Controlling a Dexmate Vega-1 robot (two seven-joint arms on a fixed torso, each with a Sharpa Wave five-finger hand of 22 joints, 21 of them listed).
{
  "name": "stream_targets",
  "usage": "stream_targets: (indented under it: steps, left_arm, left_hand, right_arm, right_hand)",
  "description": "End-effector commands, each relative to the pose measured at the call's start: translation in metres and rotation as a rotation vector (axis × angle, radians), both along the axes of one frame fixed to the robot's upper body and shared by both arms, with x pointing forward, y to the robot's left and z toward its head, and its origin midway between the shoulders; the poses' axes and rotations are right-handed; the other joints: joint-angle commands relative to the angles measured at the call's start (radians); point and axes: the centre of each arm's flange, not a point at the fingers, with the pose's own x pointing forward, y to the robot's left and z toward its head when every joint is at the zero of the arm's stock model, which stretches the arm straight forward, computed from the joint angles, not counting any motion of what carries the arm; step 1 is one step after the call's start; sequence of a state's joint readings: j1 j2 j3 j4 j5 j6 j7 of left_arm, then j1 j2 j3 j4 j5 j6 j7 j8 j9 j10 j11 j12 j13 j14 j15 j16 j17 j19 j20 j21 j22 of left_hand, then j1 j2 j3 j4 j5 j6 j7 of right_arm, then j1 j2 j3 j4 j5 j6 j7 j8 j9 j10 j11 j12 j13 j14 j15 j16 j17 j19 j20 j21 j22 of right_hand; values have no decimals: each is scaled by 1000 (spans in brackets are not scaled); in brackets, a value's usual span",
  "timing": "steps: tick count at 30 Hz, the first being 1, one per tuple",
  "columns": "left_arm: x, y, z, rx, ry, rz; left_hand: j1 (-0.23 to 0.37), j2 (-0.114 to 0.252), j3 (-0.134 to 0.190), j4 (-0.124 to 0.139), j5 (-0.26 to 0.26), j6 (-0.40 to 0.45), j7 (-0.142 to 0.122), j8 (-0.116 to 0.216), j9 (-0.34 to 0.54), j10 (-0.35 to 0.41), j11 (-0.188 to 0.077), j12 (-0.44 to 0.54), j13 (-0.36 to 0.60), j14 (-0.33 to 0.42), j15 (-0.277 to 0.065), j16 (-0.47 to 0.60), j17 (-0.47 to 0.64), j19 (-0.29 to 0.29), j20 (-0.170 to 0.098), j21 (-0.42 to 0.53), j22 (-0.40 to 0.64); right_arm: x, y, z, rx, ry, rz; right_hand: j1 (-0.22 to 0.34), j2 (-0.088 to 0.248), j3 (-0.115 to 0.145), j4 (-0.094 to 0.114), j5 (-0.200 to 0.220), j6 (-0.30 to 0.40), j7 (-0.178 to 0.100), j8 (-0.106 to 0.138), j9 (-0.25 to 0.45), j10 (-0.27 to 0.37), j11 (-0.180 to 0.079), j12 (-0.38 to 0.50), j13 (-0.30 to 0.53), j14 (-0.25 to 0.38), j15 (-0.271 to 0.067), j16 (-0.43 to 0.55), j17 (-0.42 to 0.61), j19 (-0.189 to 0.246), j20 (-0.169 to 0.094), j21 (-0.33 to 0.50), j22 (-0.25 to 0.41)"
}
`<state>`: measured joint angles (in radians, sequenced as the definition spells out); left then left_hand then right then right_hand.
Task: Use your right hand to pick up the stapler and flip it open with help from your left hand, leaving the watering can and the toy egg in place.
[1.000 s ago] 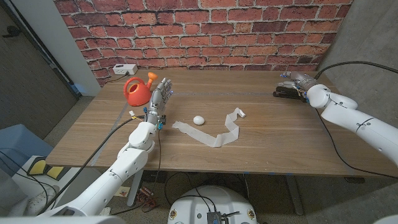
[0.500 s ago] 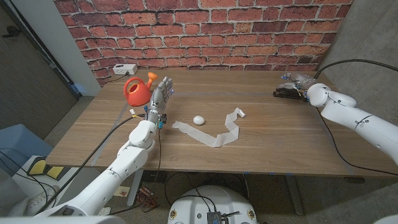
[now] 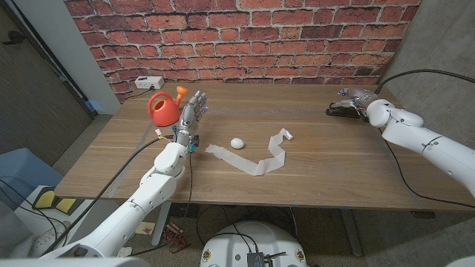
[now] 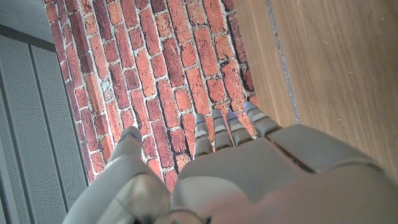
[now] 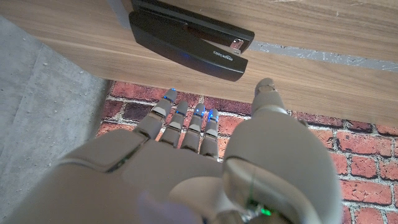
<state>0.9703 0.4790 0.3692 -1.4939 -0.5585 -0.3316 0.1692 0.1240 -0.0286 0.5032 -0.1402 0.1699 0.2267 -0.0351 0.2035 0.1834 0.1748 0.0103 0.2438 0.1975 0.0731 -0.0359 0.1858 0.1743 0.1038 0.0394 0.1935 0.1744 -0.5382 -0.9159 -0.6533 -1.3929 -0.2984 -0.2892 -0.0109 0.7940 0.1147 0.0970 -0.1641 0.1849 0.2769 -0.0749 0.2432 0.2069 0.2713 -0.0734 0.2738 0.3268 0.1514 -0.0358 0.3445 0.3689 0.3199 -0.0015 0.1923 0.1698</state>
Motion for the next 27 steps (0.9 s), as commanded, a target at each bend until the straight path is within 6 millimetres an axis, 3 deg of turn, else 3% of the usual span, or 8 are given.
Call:
stream_targets:
  steps: [1, 27]
  left_arm:
    - [3, -1, -2, -3, 5, -5]
    - [7, 1, -4, -4, 17, -1]
  left_hand:
    - [3, 9, -3, -2, 5, 7, 6, -3, 4, 6, 1, -3, 6, 6, 5, 0, 2, 13, -4, 5, 2]
    - [6, 11, -3, -4, 4, 16, 8, -4, 4, 22, -3, -1, 6, 5, -11, -1, 2, 7, -21, 2, 1]
  right_arm:
    - [1, -4, 2, -33, 28, -29]
    - [15, -4, 1, -102, 75, -92]
  right_hand:
    - [17, 5, 9, 2, 6, -1, -3, -6, 5, -1, -2, 4, 6, -5, -109, 0, 7, 0, -5, 0, 2]
    - [47, 5, 25, 4, 16, -8, -10, -11, 8, -6, -12, 3, 23, -14, -117, -1, 10, -8, -16, 0, 2]
